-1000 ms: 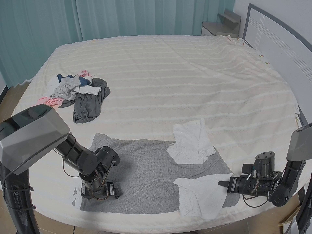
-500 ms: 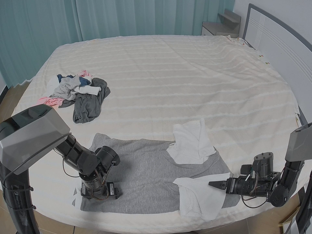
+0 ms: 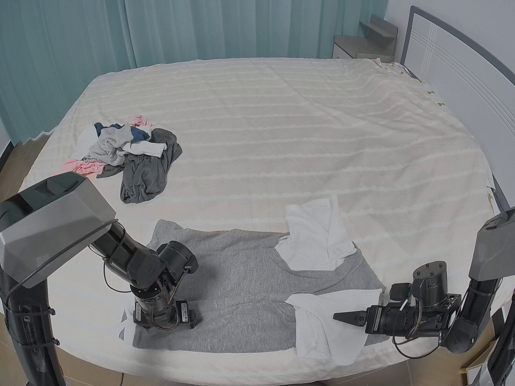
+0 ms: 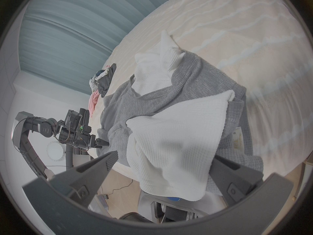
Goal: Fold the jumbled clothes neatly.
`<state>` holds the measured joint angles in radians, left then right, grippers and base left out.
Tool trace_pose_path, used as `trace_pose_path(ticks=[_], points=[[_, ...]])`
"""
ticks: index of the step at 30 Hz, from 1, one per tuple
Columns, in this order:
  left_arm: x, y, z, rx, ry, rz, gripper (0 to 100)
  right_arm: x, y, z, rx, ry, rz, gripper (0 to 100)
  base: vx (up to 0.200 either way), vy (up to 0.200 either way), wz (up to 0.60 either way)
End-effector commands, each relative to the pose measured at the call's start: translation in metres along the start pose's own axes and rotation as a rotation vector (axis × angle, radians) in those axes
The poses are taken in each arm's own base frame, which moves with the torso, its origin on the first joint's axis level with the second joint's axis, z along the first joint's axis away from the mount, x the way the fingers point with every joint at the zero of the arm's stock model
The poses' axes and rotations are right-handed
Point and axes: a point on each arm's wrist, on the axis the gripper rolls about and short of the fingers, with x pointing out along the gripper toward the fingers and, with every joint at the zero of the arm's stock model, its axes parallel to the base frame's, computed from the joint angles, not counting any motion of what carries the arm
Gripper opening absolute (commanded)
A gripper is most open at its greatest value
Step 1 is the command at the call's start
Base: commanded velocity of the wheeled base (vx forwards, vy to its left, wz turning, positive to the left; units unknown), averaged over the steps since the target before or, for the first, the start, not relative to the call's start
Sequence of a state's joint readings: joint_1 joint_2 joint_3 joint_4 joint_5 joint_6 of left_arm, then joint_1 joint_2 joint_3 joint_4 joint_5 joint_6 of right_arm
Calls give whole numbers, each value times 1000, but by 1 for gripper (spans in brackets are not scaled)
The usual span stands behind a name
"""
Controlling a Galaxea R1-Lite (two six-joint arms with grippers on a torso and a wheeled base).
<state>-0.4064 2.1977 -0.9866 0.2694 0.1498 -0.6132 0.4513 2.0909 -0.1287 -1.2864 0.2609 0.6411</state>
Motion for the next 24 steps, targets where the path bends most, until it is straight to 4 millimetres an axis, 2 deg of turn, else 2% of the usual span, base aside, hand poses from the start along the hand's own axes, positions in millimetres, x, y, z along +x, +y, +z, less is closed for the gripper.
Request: trace_pose_path(ticks=[1,9,13,24], points=[[0,0,0,0,1,1,100,-4,-2,1,5,-14,-9,100,0,0,0],[0,0,0,-2,0,1,100,-21,-11,-6,29,1,-52,100,0,0,0],[0,0,0,0,0,0,100,-30,-9,-10,30,-11,-36,100,0,0,0],[0,0,0,0,0,0,100,-26,-9,-15,21,27,-40,100,0,0,0]])
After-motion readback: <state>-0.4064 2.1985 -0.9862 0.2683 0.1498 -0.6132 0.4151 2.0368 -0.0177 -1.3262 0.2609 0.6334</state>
